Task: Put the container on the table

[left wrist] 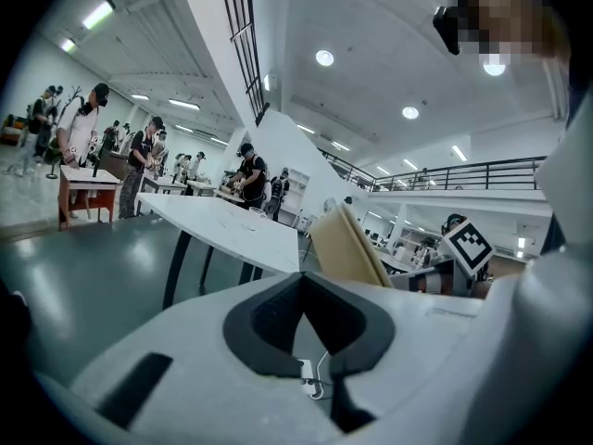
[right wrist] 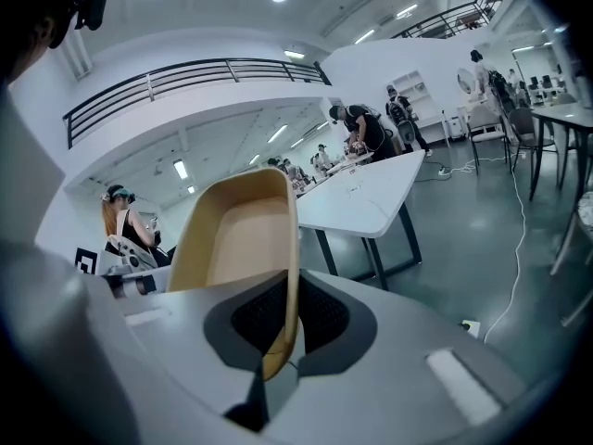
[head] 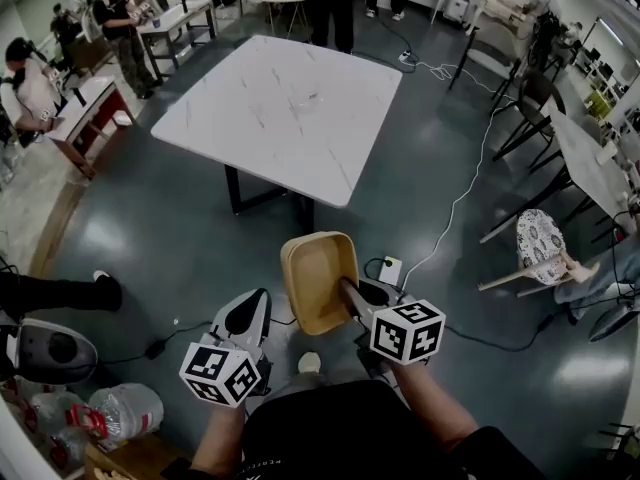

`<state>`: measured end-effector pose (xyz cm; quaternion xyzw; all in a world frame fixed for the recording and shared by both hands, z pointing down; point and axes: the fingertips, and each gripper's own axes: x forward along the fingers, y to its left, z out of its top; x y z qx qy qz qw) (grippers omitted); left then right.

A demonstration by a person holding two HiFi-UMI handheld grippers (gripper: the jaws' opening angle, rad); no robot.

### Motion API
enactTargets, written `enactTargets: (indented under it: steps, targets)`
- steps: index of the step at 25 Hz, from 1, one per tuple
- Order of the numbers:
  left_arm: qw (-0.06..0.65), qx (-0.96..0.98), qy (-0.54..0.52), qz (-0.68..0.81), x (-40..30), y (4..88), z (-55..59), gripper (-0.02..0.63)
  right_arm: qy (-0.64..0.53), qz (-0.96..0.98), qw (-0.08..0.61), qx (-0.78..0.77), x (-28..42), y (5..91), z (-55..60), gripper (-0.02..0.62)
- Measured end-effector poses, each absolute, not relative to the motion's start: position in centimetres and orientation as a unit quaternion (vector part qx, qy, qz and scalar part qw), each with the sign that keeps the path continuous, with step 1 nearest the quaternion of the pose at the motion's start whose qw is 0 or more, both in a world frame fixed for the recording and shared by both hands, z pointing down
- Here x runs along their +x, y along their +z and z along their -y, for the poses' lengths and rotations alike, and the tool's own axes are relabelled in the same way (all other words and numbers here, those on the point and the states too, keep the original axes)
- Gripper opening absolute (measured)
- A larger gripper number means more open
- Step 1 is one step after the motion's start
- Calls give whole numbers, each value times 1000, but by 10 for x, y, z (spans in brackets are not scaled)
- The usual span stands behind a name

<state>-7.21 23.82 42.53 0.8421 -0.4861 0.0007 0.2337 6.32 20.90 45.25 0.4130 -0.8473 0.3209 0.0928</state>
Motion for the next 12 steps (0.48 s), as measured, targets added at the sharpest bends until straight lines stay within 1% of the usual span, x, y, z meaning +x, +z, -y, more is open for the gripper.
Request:
enactTargets:
  steps: [12]
  targets:
    - [245,837,3,490,-53,433,-177,-14,321,848,105,409,81,458,-141,14]
